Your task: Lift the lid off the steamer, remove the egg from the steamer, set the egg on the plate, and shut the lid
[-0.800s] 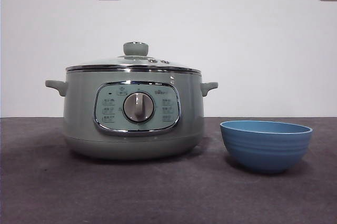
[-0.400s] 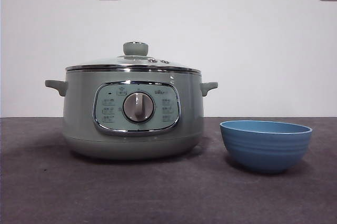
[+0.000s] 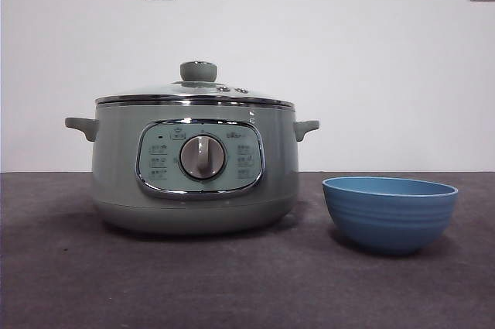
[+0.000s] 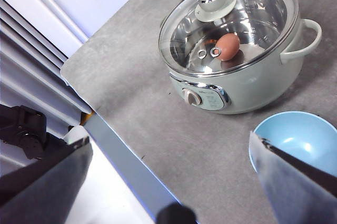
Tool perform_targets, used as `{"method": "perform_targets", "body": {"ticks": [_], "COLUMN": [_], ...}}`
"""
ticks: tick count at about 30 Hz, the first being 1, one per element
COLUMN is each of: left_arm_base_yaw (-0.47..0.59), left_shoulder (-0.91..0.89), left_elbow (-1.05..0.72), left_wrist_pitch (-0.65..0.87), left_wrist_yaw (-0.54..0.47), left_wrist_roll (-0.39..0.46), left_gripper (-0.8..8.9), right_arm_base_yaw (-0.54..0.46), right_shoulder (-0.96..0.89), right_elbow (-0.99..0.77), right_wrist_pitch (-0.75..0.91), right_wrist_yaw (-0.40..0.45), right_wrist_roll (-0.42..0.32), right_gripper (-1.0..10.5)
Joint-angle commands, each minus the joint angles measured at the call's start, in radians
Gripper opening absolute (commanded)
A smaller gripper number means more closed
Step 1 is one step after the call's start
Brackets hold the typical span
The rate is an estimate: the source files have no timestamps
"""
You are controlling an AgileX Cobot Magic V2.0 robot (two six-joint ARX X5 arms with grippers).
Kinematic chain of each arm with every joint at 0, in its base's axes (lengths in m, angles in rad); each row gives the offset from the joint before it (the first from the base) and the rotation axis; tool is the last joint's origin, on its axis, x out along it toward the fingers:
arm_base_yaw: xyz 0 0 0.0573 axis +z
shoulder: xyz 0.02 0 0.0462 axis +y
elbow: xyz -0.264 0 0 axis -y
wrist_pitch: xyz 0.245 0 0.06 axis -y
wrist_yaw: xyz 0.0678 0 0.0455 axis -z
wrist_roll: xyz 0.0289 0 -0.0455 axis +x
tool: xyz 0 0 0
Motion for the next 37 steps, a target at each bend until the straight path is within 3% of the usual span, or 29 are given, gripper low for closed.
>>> {"method": "perform_targets", "body": {"ticks": [1,16,33,37], "left_arm_base_yaw": [-0.008,-0.058,-0.076,-0.076], "left_shoulder": [0.048,0.23,0.306,0.306], "left_elbow": [0.002,0.002,0.002,0.002], "left_wrist_pitch": [0.054,0.123,0.079,0.091], "left_wrist_yaw": [-0.003,-0.029,-0.054,-0.054], "left_wrist_roll": [0.014,0.014,0.01,0.009], "left_gripper": [5.39,5.39,5.28,3.52], "right_arm_base_yaw": [0.002,0.002,0.002,0.002], "right_shoulder": [0.0,0.0,0.0,0.0], "right_elbow": [0.003,0.003,0.003,0.003], "right_wrist_pitch": [0.004,0.004,0.003,0.003], "right_wrist_yaw": [0.002,0.002,0.002,0.002], "right_wrist_roll": [-0.008,-0.008,-0.008,-0.008], "right_gripper": [5.1,5.1,5.1,5.1]}}
